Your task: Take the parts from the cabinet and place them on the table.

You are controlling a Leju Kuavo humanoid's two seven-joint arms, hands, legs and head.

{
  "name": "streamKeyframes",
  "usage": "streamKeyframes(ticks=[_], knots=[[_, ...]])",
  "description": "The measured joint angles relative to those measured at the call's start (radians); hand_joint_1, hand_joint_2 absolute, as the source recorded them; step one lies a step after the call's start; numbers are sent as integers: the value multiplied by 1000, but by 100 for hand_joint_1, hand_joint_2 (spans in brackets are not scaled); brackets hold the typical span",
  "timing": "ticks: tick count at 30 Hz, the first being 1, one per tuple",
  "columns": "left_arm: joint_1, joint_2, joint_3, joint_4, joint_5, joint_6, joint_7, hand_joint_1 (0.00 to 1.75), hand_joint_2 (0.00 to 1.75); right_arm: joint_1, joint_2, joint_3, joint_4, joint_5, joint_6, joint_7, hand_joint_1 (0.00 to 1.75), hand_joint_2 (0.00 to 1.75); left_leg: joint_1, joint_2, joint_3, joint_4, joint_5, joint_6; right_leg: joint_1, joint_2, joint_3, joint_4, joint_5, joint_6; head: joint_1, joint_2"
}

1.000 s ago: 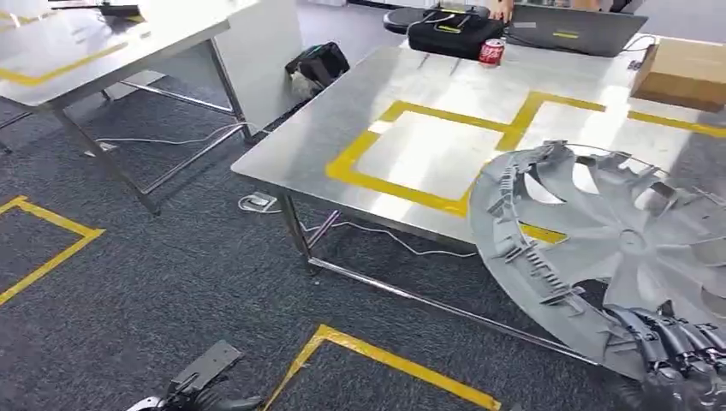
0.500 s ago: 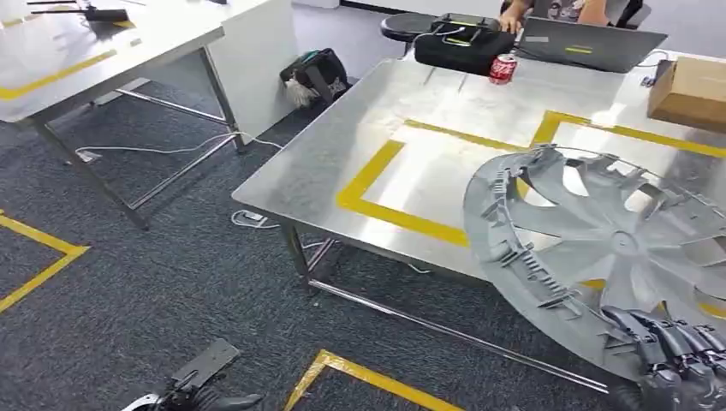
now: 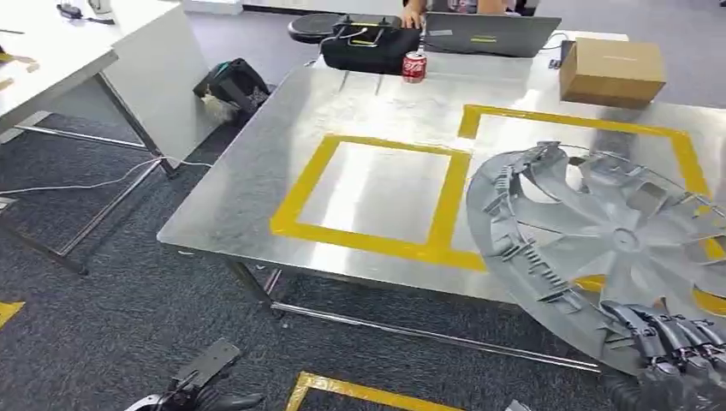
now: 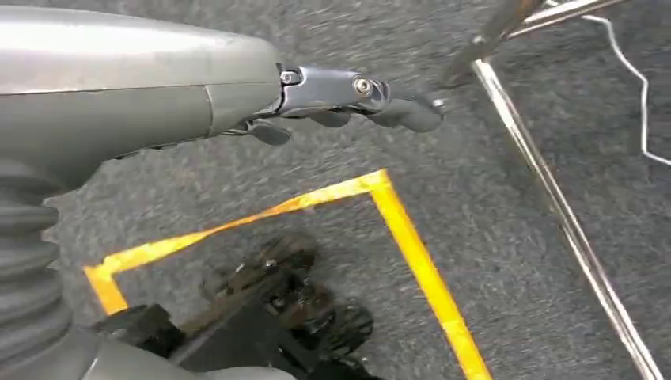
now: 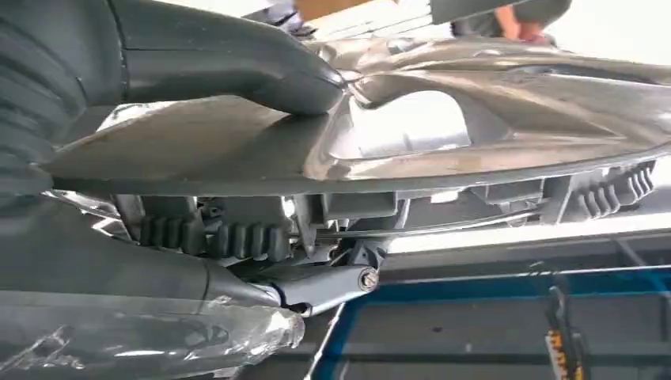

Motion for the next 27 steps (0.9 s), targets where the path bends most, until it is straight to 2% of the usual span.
streamKeyframes(ticks=[1,2,4,5,6,7,8,9,10,11,12,13,14,15,16,18,19,20,21,22,24,25,26,27], knots=[[-1,2,0,0,0,2,4,0,175,3,0,0,-1,0,0,1,175,175,-7,12,-2,22,-13,12,-1,12,-17,-6,-7,9,0,0],[1,1,0,0,-1,2,5,0,175,3,-1,0,0,0,0,1,175,175,-9,16,1,21,7,22,-4,21,-18,-8,-18,16,-2,0],[-3,0,-1,-2,-2,5,4,0,175,10,-1,2,0,0,0,1,175,175,-6,39,7,19,16,39,-7,40,-13,-16,-19,24,1,0],[-7,0,-1,-4,-2,5,4,0,175,15,-1,2,0,0,0,1,175,175,-7,52,11,16,20,49,-5,-11,-14,1,-24,24,1,0],[-6,0,-1,-4,-2,6,4,0,175,14,-2,4,0,0,0,0,175,175,-9,61,14,16,16,56,-2,-70,-34,45,-51,26,8,0],[-5,0,0,-4,-2,6,4,0,175,10,-3,6,0,0,0,1,175,175,-13,74,16,17,14,61,-1,-97,-74,120,-92,28,11,0],[-4,2,0,-4,-2,7,4,0,175,9,-3,7,0,0,0,2,175,175,-17,89,18,17,10,65,-1,-108,-121,207,-132,30,10,0],[-3,2,0,-4,-2,7,4,0,175,9,-3,8,0,0,0,2,175,175,-20,100,20,17,6,68,-1,-109,-158,271,-154,30,10,0],[-4,2,0,-4,-2,7,4,0,175,10,-3,8,0,0,0,2,175,175,-22,112,25,17,2,68,-1,-109,-179,299,-150,30,11,0],[-4,2,0,-4,-2,8,4,0,175,10,-3,8,0,0,0,5,175,175,-23,121,31,17,-3,69,0,-109,-174,280,-123,28,10,0],[-4,2,0,-4,-2,8,5,0,175,10,-3,8,0,0,0,11,175,175,-24,126,38,18,-9,67,0,-110,-153,230,-85,25,11,0],[-4,2,0,-4,-2,8,5,0,175,11,-3,8,0,0,0,16,175,175,-24,133,46,17,-14,65,1,-114,-121,162,-44,23,11,0],[-5,2,-1,-4,-1,10,8,0,175,11,-5,9,0,0,0,25,175,175,-24,135,59,17,-22,59,3,-123,-67,49,12,18,11,0],[-6,2,-1,-4,2,10,11,0,175,10,-9,9,0,0,0,37,175,175,-28,140,62,18,-27,52,6,-133,-49,13,16,19,10,0],[-9,2,-2,-4,7,12,13,0,175,13,-13,10,1,0,0,47,175,175,-32,142,65,20,-30,47,8,-127,-41,8,18,17,9,0],[-11,3,-2,-4,12,13,14,0,175,15,-36,17,5,0,8,94,175,175,-29,143,67,10,-24,37,12,-123,-46,11,17,12,9,0],[-11,3,-2,-4,13,14,14,0,175,15,-61,29,7,0,21,130,175,175,-28,145,70,6,-24,31,13,-120,-48,7,17,6,9,0],[-11,3,-2,-5,14,14,15,0,175,18,-79,38,8,0,31,152,175,175,-25,142,69,8,-31,24,3,-117,-37,-4,22,-3,8,0],[-11,2,-3,-6,15,14,15,0,175,21,-92,45,8,-1,42,177,175,175,-25,118,62,30,-45,23,4,-116,-32,-8,20,-9,8,0],[-11,2,-5,-7,15,14,15,0,175,20,-105,53,11,-2,55,197,175,175,-26,104,32,90,-78,23,4,-117,-29,-9,18,-14,6,0],[-6,5,-6,-7,15,15,16,0,175,18,-128,66,15,-2,69,220,175,175,-27,93,-56,249,-143,22,6,-111,-28,-9,14,-21,5,0],[-3,6,-6,-7,15,15,16,0,175,18,-141,74,16,-2,74,226,175,175,-29,91,-96,311,-156,23,8,-106,-26,-9,11,-23,4,0],[0,6,-6,-7,15,15,16,0,175,19,-148,79,19,-2,74,229,175,175,-31,91,-110,320,-141,26,9,-101,-22,-9,8,-23,5,0],[1,6,-6,-7,15,15,16,0,175,19,-155,84,21,-2,75,230,175,175,-33,91,-100,285,-99,29,9,-95,-15,-9,3,-21,5,0]])
